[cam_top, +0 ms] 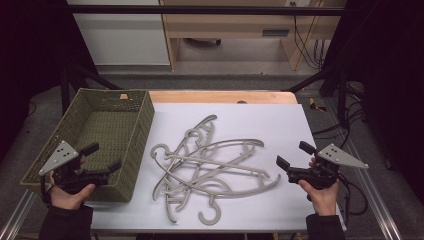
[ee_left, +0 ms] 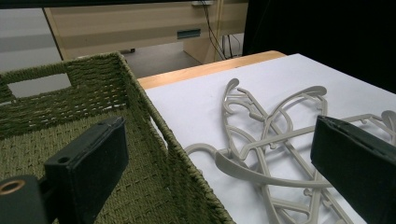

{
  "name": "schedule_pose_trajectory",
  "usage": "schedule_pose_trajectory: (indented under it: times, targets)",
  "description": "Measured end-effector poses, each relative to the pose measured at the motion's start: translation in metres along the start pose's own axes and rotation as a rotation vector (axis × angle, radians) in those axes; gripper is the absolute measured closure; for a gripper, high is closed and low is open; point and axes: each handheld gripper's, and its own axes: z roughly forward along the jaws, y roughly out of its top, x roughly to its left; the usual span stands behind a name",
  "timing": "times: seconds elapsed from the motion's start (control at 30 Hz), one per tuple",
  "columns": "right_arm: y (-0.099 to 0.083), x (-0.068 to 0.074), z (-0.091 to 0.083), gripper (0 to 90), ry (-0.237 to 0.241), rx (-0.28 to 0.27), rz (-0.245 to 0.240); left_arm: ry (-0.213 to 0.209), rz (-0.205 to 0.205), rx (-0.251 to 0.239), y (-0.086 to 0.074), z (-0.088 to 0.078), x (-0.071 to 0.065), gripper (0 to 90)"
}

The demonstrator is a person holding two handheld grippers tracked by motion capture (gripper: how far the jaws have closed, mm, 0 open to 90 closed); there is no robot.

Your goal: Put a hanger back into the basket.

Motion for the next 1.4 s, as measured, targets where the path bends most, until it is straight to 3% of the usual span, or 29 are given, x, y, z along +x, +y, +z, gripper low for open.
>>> schedule_pose_trajectory:
  times: [0.57, 0.83, 1.07, 1.1, 1.4]
  targets:
    - [-0.003, 0.02, 0.019, 4.0, 0.071, 0.11, -0.068, -0.012, 0.009, 0.011, -0.001, 0.003, -0.005, 3.8]
    - [-0.009, 0.039, 0.035, 7.5, 0.146, 0.207, -0.131, -0.018, 0.017, 0.014, -0.001, 0.005, -0.007, 3.8]
    - [-0.017, 0.052, 0.047, 12.0, 0.202, 0.294, -0.154, -0.024, 0.021, 0.018, -0.001, 0.006, -0.009, 3.8]
    - [-0.021, 0.055, 0.053, 13.6, 0.223, 0.336, -0.163, -0.024, 0.023, 0.017, -0.001, 0.006, -0.009, 3.8]
    - [-0.038, 0.067, 0.069, 21.2, 0.285, 0.462, -0.23, -0.024, 0.025, 0.018, 0.0, 0.006, -0.01, 3.8]
